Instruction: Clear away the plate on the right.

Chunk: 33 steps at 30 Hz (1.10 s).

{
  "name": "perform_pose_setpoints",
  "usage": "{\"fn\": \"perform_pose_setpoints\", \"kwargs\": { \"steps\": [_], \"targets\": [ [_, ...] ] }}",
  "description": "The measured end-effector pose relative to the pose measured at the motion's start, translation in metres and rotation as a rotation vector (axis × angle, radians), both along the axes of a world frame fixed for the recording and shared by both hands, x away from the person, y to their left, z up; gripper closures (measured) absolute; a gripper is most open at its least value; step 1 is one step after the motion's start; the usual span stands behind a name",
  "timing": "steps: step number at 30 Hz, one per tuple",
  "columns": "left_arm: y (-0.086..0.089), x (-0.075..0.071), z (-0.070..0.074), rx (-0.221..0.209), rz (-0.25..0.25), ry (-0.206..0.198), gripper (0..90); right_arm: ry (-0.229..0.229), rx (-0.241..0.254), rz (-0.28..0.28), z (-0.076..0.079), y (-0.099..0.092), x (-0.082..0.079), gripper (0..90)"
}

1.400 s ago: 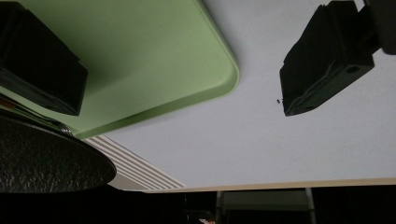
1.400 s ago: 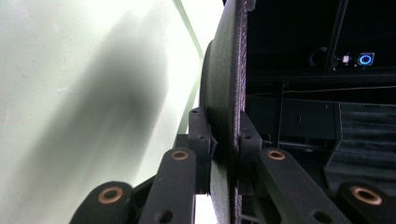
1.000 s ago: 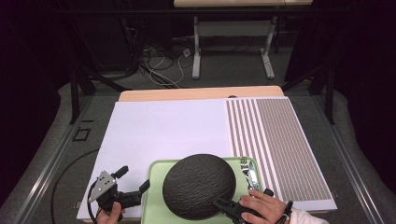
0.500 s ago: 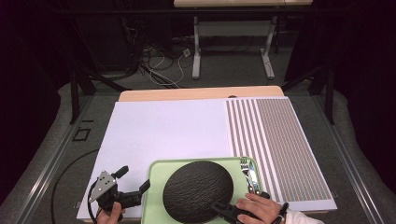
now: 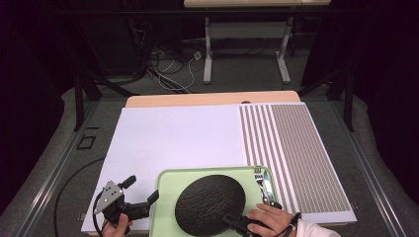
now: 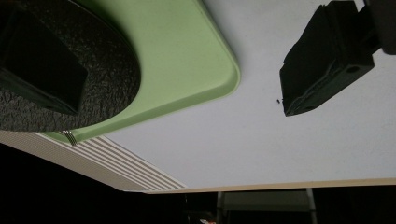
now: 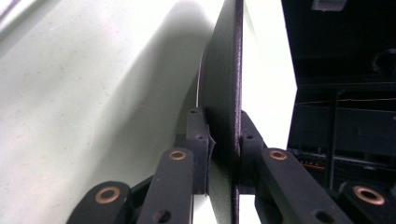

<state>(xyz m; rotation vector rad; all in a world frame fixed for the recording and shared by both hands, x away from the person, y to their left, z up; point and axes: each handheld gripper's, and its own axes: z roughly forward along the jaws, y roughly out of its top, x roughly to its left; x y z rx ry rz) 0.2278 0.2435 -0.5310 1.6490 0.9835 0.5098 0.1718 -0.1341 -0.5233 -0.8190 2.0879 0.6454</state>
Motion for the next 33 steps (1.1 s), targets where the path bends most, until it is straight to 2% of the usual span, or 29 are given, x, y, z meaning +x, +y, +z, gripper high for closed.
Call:
{"fn": "perform_pose_setpoints", "kwargs": {
  "steps": [2, 8, 11, 14, 16, 18, 19, 22, 30, 32, 33],
  "targets": [
    [0.0, 0.0, 0.0, 0.0, 0.0, 0.0, 1.1, 0.008, -0.01, 0.002, -0.001, 0.0, 0.0, 81.2],
    [0.0, 0.0, 0.0, 0.003, -0.002, 0.001, 1.0, 0.076, -0.029, 0.006, -0.001, -0.001, 0.004, 85.0],
    [0.0, 0.0, 0.0, 0.002, -0.002, 0.002, 1.0, 0.079, -0.04, 0.013, 0.0, -0.001, 0.004, 84.9],
    [-0.001, 0.001, 0.0, 0.001, -0.001, 0.003, 1.0, 0.106, -0.058, 0.017, 0.001, -0.001, 0.006, 84.3],
    [-0.001, 0.0, 0.0, 0.002, -0.003, 0.002, 1.0, 0.129, -0.047, 0.029, 0.001, -0.001, 0.008, 83.2],
    [-0.001, 0.0, 0.0, 0.004, -0.004, 0.001, 1.1, 0.151, -0.063, 0.024, 0.002, -0.001, 0.009, 80.9],
    [-0.001, 0.0, 0.0, 0.003, -0.003, 0.002, 1.0, 0.142, -0.07, 0.03, 0.001, 0.0, 0.01, 80.3],
    [-0.001, 0.0, 0.0, 0.006, -0.001, 0.0, 1.1, 0.177, -0.085, 0.022, -0.002, -0.001, 0.01, 78.1],
    [-0.001, 0.0, 0.0, 0.003, -0.003, 0.003, 1.0, 0.204, -0.104, 0.014, -0.003, -0.001, 0.012, 75.1],
    [-0.001, 0.0, 0.0, 0.003, -0.004, 0.002, 1.1, 0.235, -0.108, 0.027, -0.003, 0.0, 0.014, 73.0],
    [-0.001, 0.0, 0.0, 0.004, -0.005, 0.002, 1.0, 0.246, -0.119, 0.01, -0.003, -0.001, 0.014, 71.5]
  ]
}}
